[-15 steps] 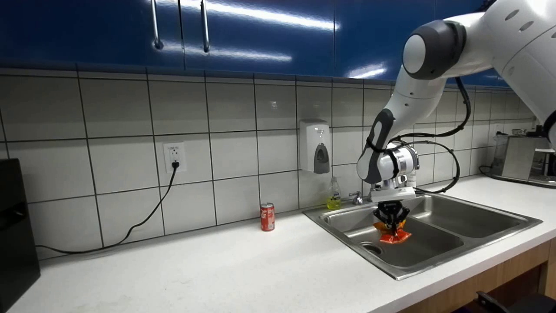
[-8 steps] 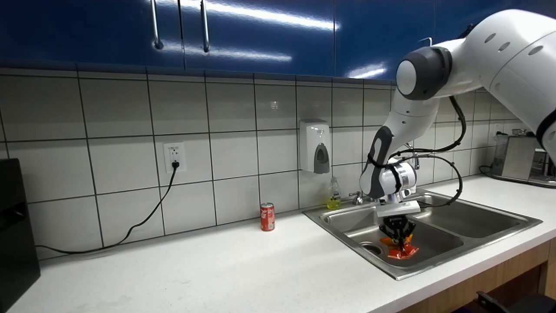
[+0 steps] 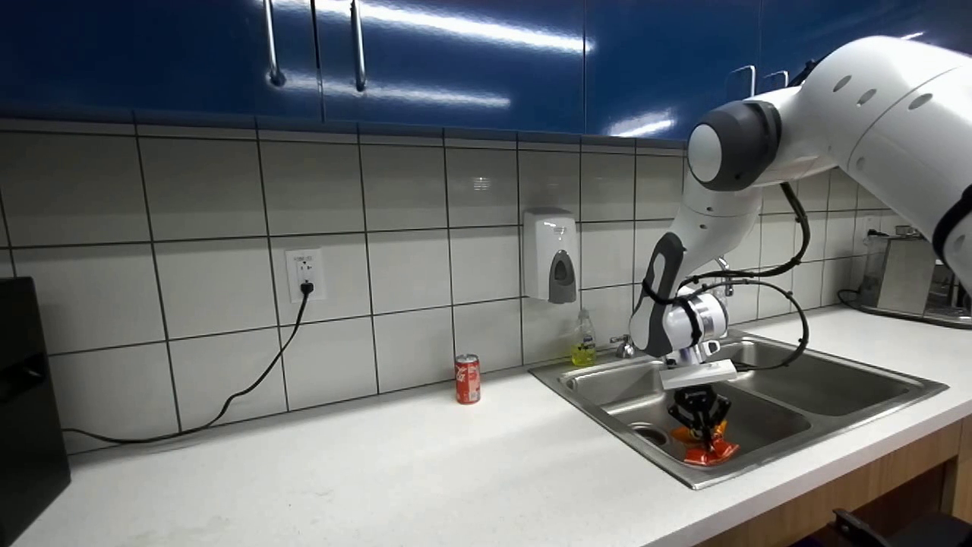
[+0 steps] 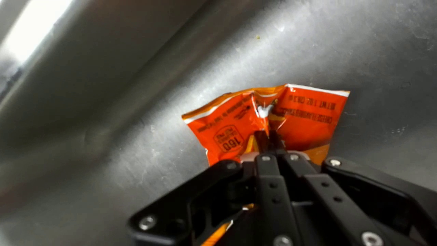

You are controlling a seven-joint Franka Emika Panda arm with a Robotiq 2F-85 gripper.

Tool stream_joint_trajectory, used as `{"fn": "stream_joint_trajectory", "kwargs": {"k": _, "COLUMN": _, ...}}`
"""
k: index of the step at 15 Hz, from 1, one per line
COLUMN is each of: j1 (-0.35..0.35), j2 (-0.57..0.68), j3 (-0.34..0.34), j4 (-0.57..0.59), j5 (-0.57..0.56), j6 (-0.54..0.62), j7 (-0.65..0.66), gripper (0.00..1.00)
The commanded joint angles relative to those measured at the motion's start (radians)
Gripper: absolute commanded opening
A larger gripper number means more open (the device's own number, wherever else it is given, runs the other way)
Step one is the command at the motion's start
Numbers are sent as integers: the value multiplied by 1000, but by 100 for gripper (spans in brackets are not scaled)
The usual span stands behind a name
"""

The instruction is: Put the orange packet inside the sink.

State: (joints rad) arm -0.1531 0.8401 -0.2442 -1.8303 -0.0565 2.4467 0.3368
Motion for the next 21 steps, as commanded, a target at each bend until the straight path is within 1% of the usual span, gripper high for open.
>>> {"fn": "stream_joint_trajectory", "kwargs": {"k": 1, "j1": -10, "j2": 23, "j3": 0, "j4": 42, "j5": 22, "j6": -51, "j7": -36, "gripper": 0}}
{"fn": "stream_joint_trajectory", "kwargs": {"k": 2, "j1": -9, "j2": 27, "j3": 0, "j4": 45, "j5": 21, "j6": -58, "j7": -37, "gripper": 26}}
{"fn": "stream_joint_trajectory", "kwargs": {"k": 3, "j1": -9, "j2": 29, "j3": -1, "j4": 47, "j5": 21, "j6": -62, "j7": -35, "gripper": 27}}
{"fn": "stream_joint_trajectory", "kwargs": {"k": 4, "j1": -9, "j2": 30, "j3": -1, "j4": 50, "j5": 21, "j6": -66, "j7": -35, "gripper": 32}}
{"fn": "stream_joint_trajectory", "kwargs": {"k": 11, "j1": -3, "j2": -5, "j3": -1, "j4": 61, "j5": 21, "j6": -66, "j7": -35, "gripper": 86}}
{"fn": "stream_joint_trajectory", "kwargs": {"k": 13, "j1": -2, "j2": -19, "j3": 2, "j4": 66, "j5": 16, "j6": -62, "j7": -46, "gripper": 99}}
{"fn": "stream_joint_trajectory", "kwargs": {"k": 15, "j1": 0, "j2": -37, "j3": 2, "j4": 64, "j5": 9, "j6": -55, "j7": -62, "gripper": 100}}
{"fn": "stream_joint_trajectory", "kwargs": {"k": 18, "j1": -5, "j2": -79, "j3": 15, "j4": 51, "j5": 4, "j6": -45, "j7": -119, "gripper": 100}}
{"fn": "stream_joint_trajectory", "kwargs": {"k": 21, "j1": -29, "j2": -129, "j3": 53, "j4": 33, "j5": 6, "j6": -49, "j7": -243, "gripper": 100}}
